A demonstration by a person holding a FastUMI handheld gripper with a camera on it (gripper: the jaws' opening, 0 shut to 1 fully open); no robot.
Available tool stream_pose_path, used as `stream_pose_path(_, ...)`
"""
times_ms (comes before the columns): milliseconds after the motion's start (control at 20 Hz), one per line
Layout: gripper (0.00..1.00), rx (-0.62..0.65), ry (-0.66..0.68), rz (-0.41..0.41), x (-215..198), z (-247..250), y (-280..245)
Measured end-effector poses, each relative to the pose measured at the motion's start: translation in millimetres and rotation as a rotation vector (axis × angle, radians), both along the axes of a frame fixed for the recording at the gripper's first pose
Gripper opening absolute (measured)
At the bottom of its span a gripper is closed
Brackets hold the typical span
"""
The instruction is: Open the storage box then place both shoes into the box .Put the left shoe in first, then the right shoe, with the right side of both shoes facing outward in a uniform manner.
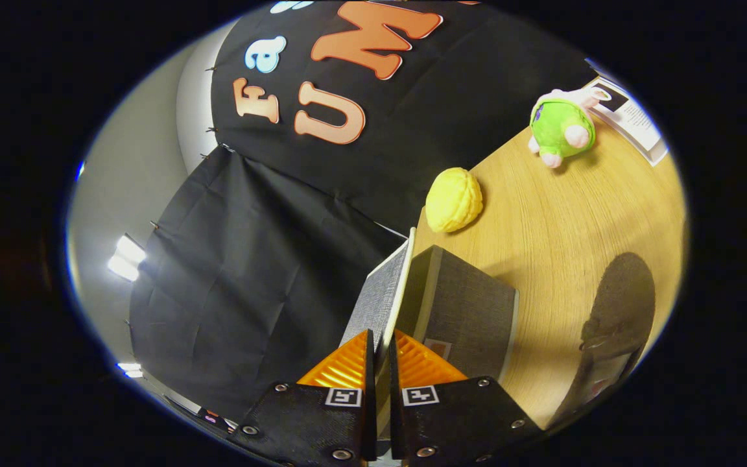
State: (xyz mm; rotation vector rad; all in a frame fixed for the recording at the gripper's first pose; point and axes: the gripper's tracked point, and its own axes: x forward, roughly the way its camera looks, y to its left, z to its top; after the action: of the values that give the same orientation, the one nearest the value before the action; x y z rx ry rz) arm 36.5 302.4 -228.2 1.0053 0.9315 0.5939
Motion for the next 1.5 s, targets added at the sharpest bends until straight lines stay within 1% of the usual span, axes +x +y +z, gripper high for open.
stream_pose_path(350, 0.10, 0.058, -0.077, -0.009, 19.6, 69.5, 38.4)
stream_pose_path(550, 0.10, 0.086, -0.124, -0.009, 29.6, 106.5, 81.2)
stream_pose_path(750, 0.10, 0.094, -0.140, 0.018, 29.3, 115.0, 134.0)
stream_pose_path(950, 0.10, 0.126, -0.119, -0.005, 32.6, 113.6, 171.4)
stream_pose_path(1100, 0.16, 0.101, -0.108, -0.025, 23.5, 104.8, 183.9)
stream_pose_path(1150, 0.27, 0.098, -0.098, -0.019, 21.9, 99.2, 191.2)
stream_pose_path(1200, 0.34, 0.101, -0.089, -0.009, 20.4, 96.7, 196.7)
stream_pose_path(1250, 0.44, 0.103, -0.084, -0.001, 26.3, 98.3, 203.4)
stream_pose_path(1300, 0.49, 0.097, -0.083, 0.006, 31.5, 97.5, 207.9)
stream_pose_path(1350, 0.60, 0.091, -0.090, 0.015, 32.1, 97.6, 210.2)
stream_pose_path(1400, 0.65, 0.079, -0.097, 0.028, 29.5, 96.1, 211.1)
stream_pose_path(1450, 0.74, 0.067, -0.110, 0.037, 25.8, 93.6, 210.6)
stream_pose_path(1500, 0.78, 0.054, -0.129, 0.045, 21.6, 93.8, 208.7)
